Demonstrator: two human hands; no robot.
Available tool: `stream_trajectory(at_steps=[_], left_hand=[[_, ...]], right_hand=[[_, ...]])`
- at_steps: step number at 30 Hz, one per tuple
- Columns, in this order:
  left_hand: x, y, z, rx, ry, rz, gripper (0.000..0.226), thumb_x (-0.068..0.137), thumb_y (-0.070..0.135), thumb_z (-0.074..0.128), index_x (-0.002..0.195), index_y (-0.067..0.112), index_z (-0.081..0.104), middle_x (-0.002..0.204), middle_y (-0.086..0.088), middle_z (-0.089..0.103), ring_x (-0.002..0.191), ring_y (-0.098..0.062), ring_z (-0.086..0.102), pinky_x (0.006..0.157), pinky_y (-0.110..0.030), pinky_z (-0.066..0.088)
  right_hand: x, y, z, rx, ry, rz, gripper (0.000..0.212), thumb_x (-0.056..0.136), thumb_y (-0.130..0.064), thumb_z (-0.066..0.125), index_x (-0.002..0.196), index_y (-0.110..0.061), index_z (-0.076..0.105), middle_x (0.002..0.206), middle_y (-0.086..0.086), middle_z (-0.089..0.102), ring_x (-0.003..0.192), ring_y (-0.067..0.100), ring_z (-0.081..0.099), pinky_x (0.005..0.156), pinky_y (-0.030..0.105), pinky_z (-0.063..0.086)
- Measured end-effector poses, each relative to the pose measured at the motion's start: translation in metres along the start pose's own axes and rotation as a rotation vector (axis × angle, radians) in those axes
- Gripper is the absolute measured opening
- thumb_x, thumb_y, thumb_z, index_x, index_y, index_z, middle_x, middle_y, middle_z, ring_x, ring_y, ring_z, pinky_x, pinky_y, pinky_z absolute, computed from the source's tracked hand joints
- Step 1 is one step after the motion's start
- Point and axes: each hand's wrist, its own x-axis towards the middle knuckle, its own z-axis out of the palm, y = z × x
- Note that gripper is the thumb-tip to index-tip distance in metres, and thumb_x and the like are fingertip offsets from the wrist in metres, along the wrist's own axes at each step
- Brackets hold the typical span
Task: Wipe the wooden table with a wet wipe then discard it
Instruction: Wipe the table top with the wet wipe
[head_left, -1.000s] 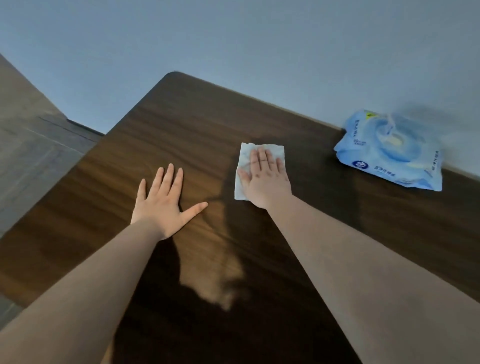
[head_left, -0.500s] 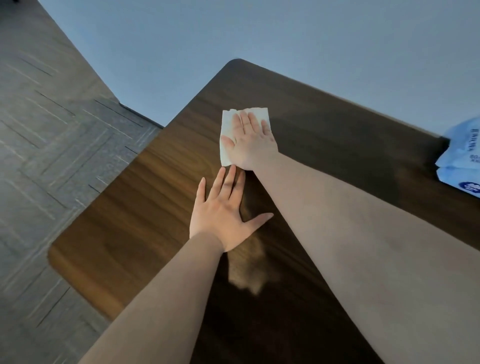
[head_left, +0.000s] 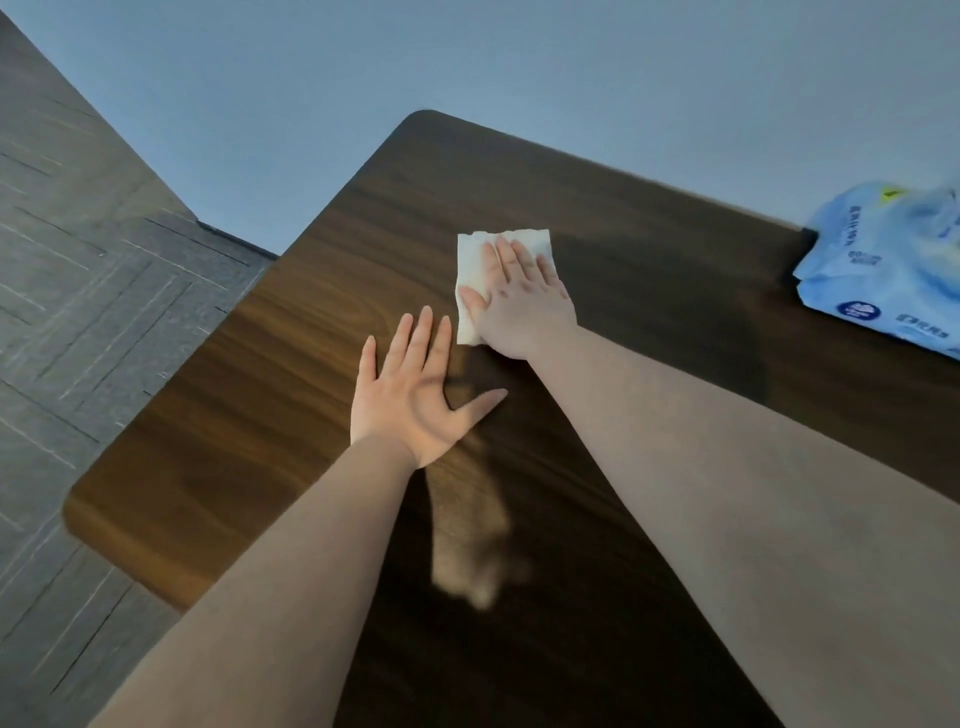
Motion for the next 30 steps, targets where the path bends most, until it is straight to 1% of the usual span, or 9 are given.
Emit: stream_trajectory(at_steps=[4, 6, 9, 11, 14, 18, 25, 27, 30], left_hand=[[-0.001, 0.006, -0.006, 0.086, -0.069, -0.009, 0.103, 0.072, 0.085, 0.000, 0.151, 0.020, -0.008, 0.160, 0.000, -0.013, 0.146, -0.017, -0.012, 0.117, -0.045, -0.001], [-0.004, 0.011, -0.011, 0.129, -0.095, 0.022, 0.098, 0.075, 0.079, -0.004, 0.151, 0.018, -0.009, 0.160, 0.000, -0.013, 0.146, -0.015, -0.012, 0.118, -0.043, 0.000], [-0.014, 0.026, -0.013, 0.199, -0.038, 0.132, 0.084, 0.081, 0.066, -0.007, 0.151, 0.019, -0.005, 0.161, 0.002, -0.007, 0.147, -0.013, -0.008, 0.119, -0.040, 0.004], [-0.019, 0.046, -0.011, 0.210, -0.018, 0.193, 0.080, 0.084, 0.064, -0.004, 0.152, 0.020, -0.003, 0.161, 0.003, -0.004, 0.147, -0.013, -0.006, 0.119, -0.039, 0.004], [-0.023, 0.091, -0.007, 0.215, -0.027, 0.292, 0.078, 0.086, 0.064, -0.003, 0.151, 0.022, -0.004, 0.161, 0.004, -0.004, 0.147, -0.012, -0.006, 0.118, -0.038, 0.004], [-0.024, 0.181, 0.001, 0.184, -0.061, 0.463, 0.075, 0.089, 0.065, 0.004, 0.151, 0.024, -0.005, 0.160, 0.005, -0.007, 0.146, -0.011, -0.008, 0.118, -0.038, 0.002], [-0.031, 0.329, 0.019, 0.162, -0.200, 0.673, 0.081, 0.086, 0.073, 0.016, 0.151, 0.029, -0.007, 0.160, 0.006, -0.009, 0.146, -0.012, -0.010, 0.119, -0.042, -0.001], [-0.035, 0.363, 0.023, 0.159, -0.204, 0.725, 0.083, 0.085, 0.075, 0.019, 0.151, 0.030, -0.006, 0.160, 0.006, -0.008, 0.146, -0.012, -0.009, 0.119, -0.043, -0.001], [-0.040, 0.405, 0.029, 0.186, -0.183, 0.821, 0.088, 0.082, 0.078, 0.018, 0.151, 0.031, -0.007, 0.160, 0.007, -0.011, 0.146, -0.011, -0.011, 0.119, -0.042, -0.002]], right_hand=[[-0.050, 0.052, -0.007, -0.004, -0.023, 0.119, 0.066, 0.098, -0.052, 0.010, 0.151, -0.016, -0.005, 0.161, 0.001, -0.010, 0.146, 0.015, -0.011, 0.117, 0.035, -0.008], [-0.077, 0.083, -0.010, -0.005, -0.021, 0.180, 0.066, 0.098, -0.053, 0.008, 0.151, -0.017, -0.007, 0.160, 0.000, -0.011, 0.146, 0.013, -0.011, 0.116, 0.033, -0.009], [-0.121, 0.133, -0.014, -0.018, -0.032, 0.266, 0.066, 0.097, -0.053, 0.007, 0.150, -0.018, -0.009, 0.160, 0.001, -0.013, 0.146, 0.014, -0.011, 0.116, 0.033, -0.009], [-0.151, 0.165, -0.017, -0.025, -0.042, 0.337, 0.065, 0.097, -0.053, 0.005, 0.150, -0.018, -0.011, 0.160, 0.002, -0.014, 0.146, 0.015, -0.012, 0.116, 0.034, -0.009], [-0.193, 0.208, -0.019, -0.015, -0.032, 0.429, 0.065, 0.097, -0.052, 0.005, 0.150, -0.018, -0.012, 0.160, 0.001, -0.015, 0.146, 0.014, -0.012, 0.117, 0.034, -0.009], [-0.253, 0.268, -0.024, 0.011, 0.000, 0.580, 0.066, 0.097, -0.054, 0.007, 0.150, -0.019, -0.011, 0.160, 0.001, -0.014, 0.146, 0.014, -0.011, 0.116, 0.034, -0.008], [-0.352, 0.377, -0.025, 0.077, 0.049, 0.785, 0.069, 0.095, -0.058, 0.005, 0.150, -0.018, -0.009, 0.160, 0.003, -0.012, 0.147, 0.016, -0.009, 0.119, 0.037, -0.005], [-0.380, 0.404, -0.024, 0.095, 0.071, 0.868, 0.070, 0.095, -0.058, 0.005, 0.151, -0.018, -0.007, 0.160, 0.003, -0.010, 0.147, 0.016, -0.008, 0.119, 0.037, -0.004], [-0.419, 0.439, -0.024, 0.095, 0.087, 0.975, 0.068, 0.096, -0.054, 0.007, 0.151, -0.015, -0.005, 0.161, 0.005, -0.007, 0.147, 0.017, -0.006, 0.119, 0.037, -0.003]])
